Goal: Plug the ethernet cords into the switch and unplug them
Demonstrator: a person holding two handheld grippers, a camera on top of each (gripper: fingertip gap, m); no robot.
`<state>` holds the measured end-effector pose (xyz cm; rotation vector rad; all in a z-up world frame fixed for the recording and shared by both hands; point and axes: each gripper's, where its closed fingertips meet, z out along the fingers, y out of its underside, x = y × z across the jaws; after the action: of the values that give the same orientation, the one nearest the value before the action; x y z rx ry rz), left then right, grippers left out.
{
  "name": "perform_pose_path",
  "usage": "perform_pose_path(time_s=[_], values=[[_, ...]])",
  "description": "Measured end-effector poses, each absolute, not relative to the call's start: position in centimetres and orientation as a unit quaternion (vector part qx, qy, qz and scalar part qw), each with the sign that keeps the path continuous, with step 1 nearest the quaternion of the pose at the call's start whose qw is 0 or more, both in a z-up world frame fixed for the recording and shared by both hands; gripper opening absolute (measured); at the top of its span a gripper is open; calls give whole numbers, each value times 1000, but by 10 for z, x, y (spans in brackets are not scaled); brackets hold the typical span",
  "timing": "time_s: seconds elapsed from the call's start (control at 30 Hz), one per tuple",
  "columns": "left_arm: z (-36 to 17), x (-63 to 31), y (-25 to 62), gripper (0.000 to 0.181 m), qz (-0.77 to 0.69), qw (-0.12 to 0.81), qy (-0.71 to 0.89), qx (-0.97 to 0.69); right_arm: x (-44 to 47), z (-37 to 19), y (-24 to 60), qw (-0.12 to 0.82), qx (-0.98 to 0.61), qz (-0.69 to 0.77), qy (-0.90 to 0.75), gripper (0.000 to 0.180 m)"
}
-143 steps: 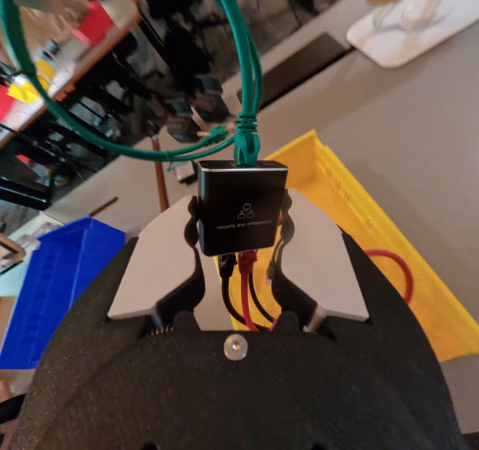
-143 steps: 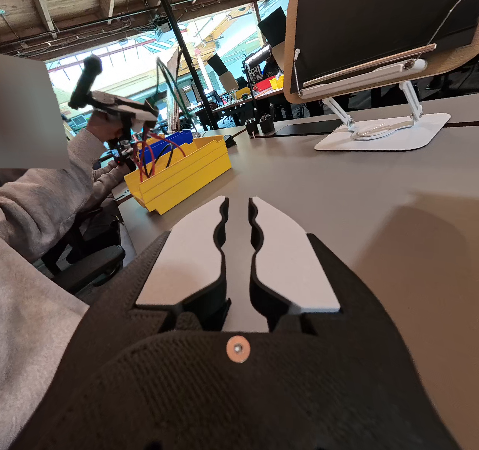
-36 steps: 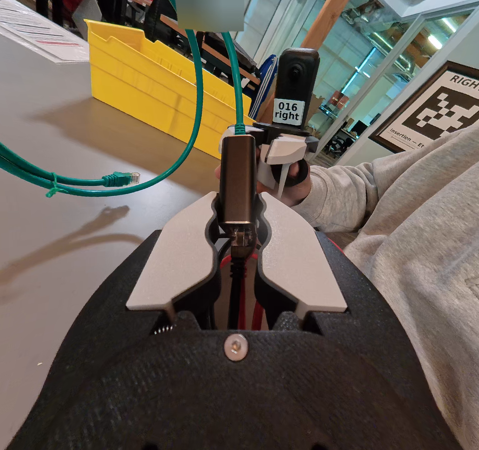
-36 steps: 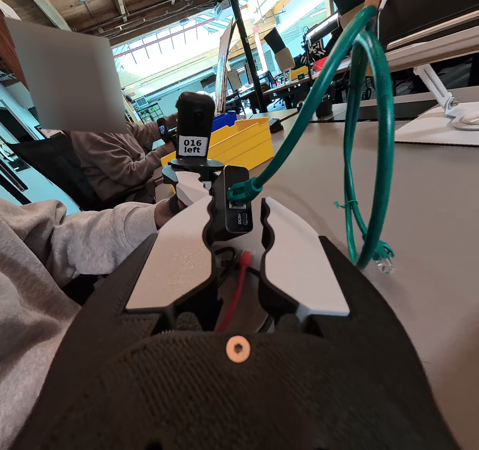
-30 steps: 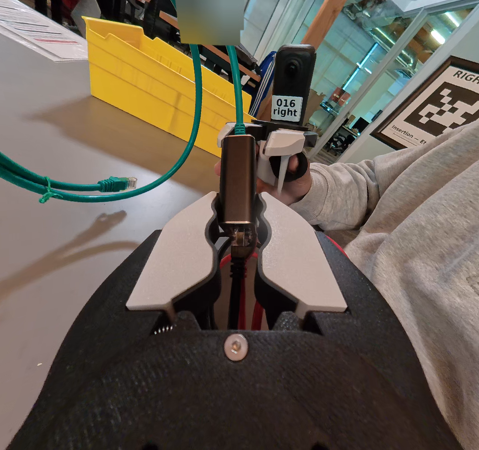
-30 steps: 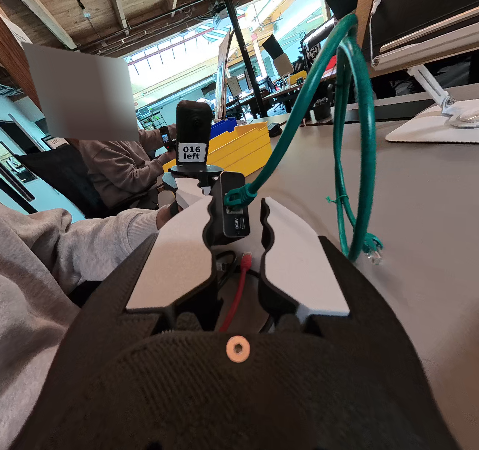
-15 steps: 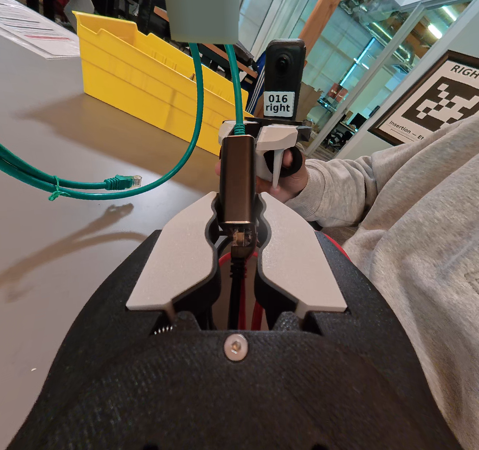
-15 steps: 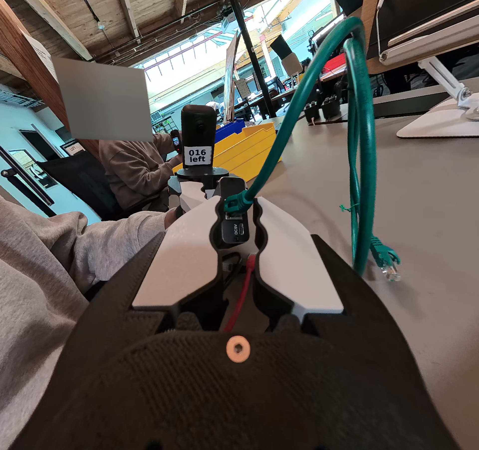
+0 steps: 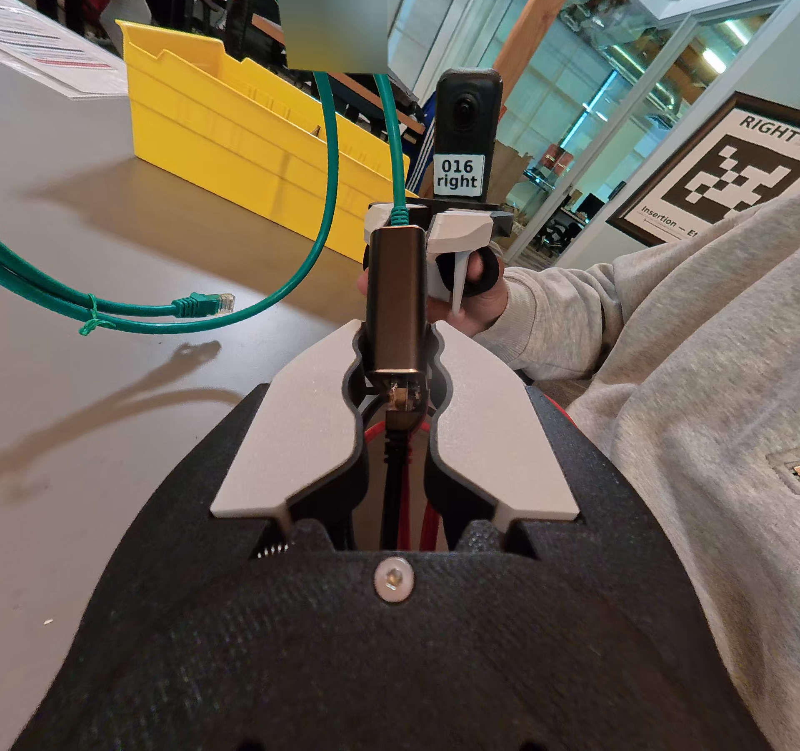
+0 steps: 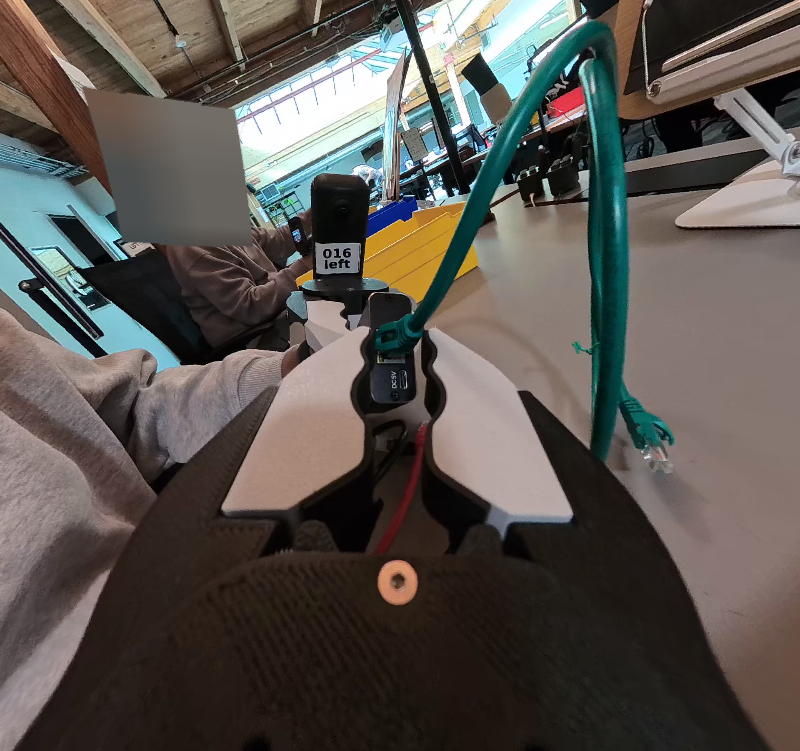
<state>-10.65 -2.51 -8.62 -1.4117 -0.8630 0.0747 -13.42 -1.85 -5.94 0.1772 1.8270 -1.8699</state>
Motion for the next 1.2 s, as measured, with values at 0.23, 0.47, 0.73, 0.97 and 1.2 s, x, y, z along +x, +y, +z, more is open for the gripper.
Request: perform_pose_path(time_s=[0.23,0.47,0.73,0.97,1.2], values=[[-85,-106,-24,27,25,682,-384,-623,-133,-58,-17,257,59,-686,678,18],[-84,-107,-23,27,21,682,-389,-619,-134,-58,-17,234,56,-685,688,17],[-77,-104,-21,26,-8,705,-380,-599,-130,-50,-15,232,49,-686,688,14],[-78,-103,-20,26,-19,710,-379,-594,-132,-50,-15,198,28,-708,677,19],[-78,-103,-22,26,-20,711,-379,-592,-130,-53,-15,196,20,-704,683,24]])
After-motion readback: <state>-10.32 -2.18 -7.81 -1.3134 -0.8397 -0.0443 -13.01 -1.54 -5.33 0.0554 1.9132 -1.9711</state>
